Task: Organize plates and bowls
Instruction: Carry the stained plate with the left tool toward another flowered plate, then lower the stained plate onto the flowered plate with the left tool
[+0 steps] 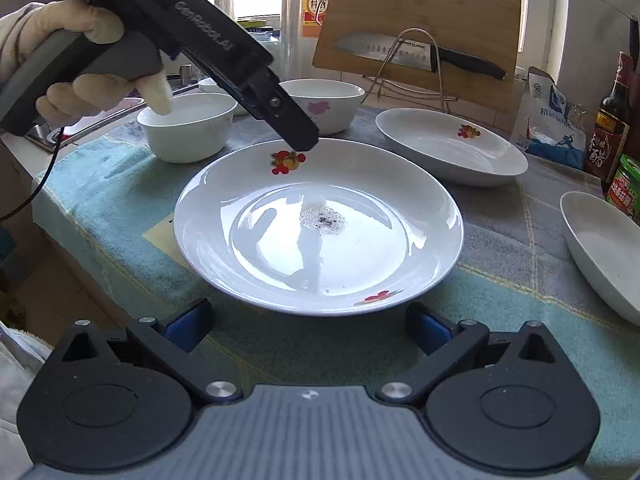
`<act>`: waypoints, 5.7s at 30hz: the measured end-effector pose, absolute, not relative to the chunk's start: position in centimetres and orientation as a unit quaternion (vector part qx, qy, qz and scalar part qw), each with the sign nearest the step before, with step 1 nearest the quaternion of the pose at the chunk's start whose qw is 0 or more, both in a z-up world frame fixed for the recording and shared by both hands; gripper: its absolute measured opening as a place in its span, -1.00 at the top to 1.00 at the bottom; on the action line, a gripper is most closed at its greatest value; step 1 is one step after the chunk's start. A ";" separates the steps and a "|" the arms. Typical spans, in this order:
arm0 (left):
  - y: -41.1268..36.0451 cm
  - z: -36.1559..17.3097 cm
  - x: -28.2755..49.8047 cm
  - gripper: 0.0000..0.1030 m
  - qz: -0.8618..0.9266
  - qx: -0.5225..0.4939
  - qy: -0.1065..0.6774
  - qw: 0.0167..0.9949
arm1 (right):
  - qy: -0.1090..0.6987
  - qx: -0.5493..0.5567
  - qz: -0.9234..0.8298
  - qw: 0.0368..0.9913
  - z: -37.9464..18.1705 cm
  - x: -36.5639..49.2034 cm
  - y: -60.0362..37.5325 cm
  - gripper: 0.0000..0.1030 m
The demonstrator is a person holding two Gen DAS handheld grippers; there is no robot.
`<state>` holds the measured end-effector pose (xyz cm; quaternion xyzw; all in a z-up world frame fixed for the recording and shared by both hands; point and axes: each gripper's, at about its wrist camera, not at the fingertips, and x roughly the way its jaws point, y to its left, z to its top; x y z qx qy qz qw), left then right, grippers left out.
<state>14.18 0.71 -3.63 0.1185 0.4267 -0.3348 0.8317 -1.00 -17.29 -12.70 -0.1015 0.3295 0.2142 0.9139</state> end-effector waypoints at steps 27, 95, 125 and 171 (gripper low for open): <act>-2.9 -6.9 19.3 -0.28 -0.395 0.172 0.512 0.743 | 0.303 -0.094 0.210 0.925 -13.1 -0.7 -17.3 -1.00; -15.4 -2.6 22.3 -0.31 -0.450 0.195 0.512 0.705 | 0.335 -0.108 0.189 0.917 -8.0 2.4 -28.8 -1.00; -30.5 -3.9 25.5 -0.31 -0.536 0.238 0.487 0.647 | 0.355 -0.070 0.072 0.930 -8.5 3.7 -38.3 -1.00; -33.9 -5.7 25.5 -0.52 -0.531 0.283 0.481 0.638 | 0.368 -0.042 0.049 0.928 -8.5 4.4 -39.2 -1.00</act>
